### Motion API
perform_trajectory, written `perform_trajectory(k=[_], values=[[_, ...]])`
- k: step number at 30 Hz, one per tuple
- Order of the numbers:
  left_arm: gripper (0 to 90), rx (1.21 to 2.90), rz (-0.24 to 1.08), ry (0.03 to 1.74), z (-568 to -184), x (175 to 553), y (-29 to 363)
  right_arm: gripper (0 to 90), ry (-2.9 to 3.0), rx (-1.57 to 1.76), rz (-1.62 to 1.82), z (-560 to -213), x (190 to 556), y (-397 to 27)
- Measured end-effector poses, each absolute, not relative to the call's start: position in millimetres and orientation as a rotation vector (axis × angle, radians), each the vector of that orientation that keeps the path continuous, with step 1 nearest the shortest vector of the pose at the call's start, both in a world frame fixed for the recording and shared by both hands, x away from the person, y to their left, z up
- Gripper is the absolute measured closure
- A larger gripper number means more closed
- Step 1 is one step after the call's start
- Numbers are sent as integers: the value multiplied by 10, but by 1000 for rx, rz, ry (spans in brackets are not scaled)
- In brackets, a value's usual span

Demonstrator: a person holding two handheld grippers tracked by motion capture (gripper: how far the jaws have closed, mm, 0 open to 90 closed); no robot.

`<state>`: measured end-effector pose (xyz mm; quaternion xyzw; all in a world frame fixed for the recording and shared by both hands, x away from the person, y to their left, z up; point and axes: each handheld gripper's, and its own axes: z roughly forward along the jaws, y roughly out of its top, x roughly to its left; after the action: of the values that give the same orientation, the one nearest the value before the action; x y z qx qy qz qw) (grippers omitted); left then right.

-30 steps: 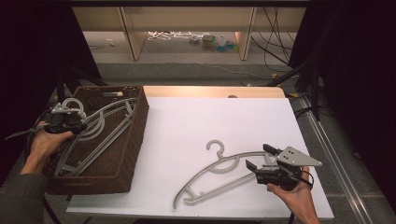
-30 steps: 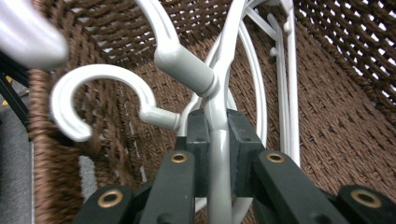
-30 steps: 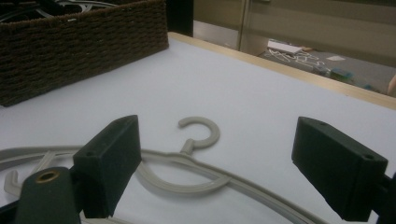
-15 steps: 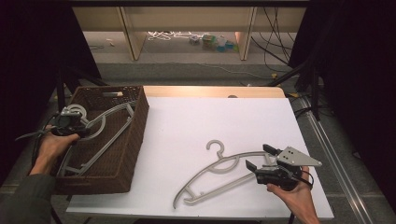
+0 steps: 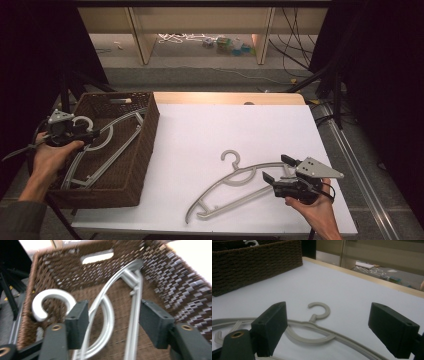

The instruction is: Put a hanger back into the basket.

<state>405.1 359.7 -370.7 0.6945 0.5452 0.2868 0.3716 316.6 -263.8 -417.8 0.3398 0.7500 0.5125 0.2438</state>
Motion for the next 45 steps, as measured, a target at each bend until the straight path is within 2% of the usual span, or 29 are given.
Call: perform_trajectory(k=[9, 16, 23, 45], values=[[289, 1624, 665, 1292, -3499, 3670, 3143, 165, 2049, 933, 1422, -4199, 3168, -2613], [264, 1589, 619, 1198, -3504, 3500, 2821, 165, 2058, 944, 1408, -4194, 3164, -2613], [167, 1590, 560, 1099, -3614, 3354, 2514, 164, 2052, 917, 1417, -4210, 3176, -2604], [159, 1610, 492, 919, -4080, 3080, 1832, 162, 2059, 912, 1415, -4247, 3154, -2626]])
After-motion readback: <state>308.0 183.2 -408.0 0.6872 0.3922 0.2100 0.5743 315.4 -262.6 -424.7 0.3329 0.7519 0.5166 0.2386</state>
